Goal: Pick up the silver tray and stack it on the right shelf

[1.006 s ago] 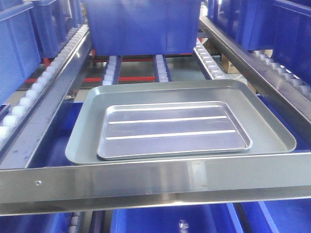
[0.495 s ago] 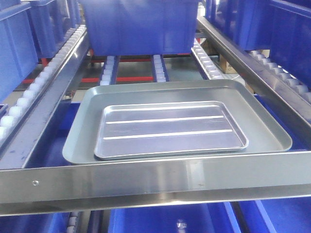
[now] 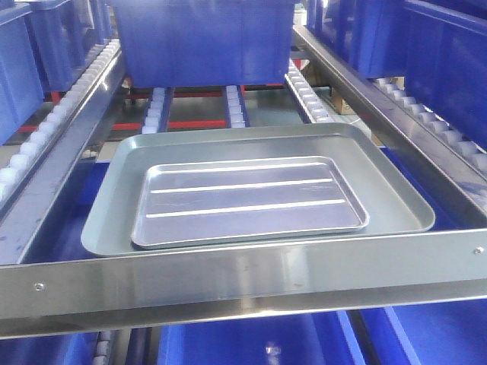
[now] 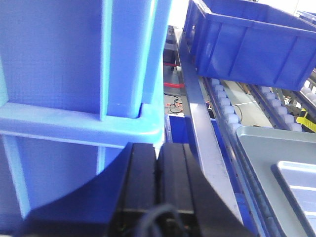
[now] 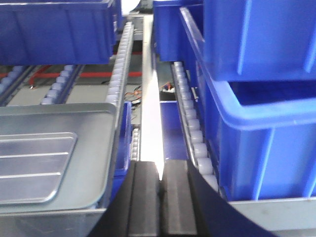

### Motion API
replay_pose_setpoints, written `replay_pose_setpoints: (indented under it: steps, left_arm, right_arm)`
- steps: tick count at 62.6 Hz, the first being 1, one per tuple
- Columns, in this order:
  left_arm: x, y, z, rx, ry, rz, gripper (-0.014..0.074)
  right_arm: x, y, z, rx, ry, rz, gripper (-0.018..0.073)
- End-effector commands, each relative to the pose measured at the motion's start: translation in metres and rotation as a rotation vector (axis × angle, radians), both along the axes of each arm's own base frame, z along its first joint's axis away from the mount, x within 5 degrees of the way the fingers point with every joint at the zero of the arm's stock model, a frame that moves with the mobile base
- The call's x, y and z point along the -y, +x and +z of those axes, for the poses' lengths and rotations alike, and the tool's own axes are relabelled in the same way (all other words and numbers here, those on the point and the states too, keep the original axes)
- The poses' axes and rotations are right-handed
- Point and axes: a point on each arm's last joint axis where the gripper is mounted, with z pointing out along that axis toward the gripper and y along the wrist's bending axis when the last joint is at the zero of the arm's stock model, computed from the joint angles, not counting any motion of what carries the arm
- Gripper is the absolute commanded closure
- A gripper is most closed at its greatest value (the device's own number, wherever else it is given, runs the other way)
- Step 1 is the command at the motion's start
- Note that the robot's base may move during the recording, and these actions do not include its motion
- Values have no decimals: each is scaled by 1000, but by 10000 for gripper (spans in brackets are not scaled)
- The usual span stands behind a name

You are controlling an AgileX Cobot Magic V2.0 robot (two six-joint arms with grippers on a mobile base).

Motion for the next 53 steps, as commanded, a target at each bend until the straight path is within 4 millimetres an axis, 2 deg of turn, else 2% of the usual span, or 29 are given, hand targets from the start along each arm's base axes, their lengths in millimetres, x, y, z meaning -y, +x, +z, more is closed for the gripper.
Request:
replay_pose_setpoints:
  steps: [1, 53]
  left_arm:
    - [-1, -1, 3, 84, -5, 7, 688]
    - [-1, -1, 3, 82, -5, 7, 688]
  right_arm:
    - [1, -2, 9, 184, -8, -11, 503]
    - [1, -2, 9, 170, -8, -10, 503]
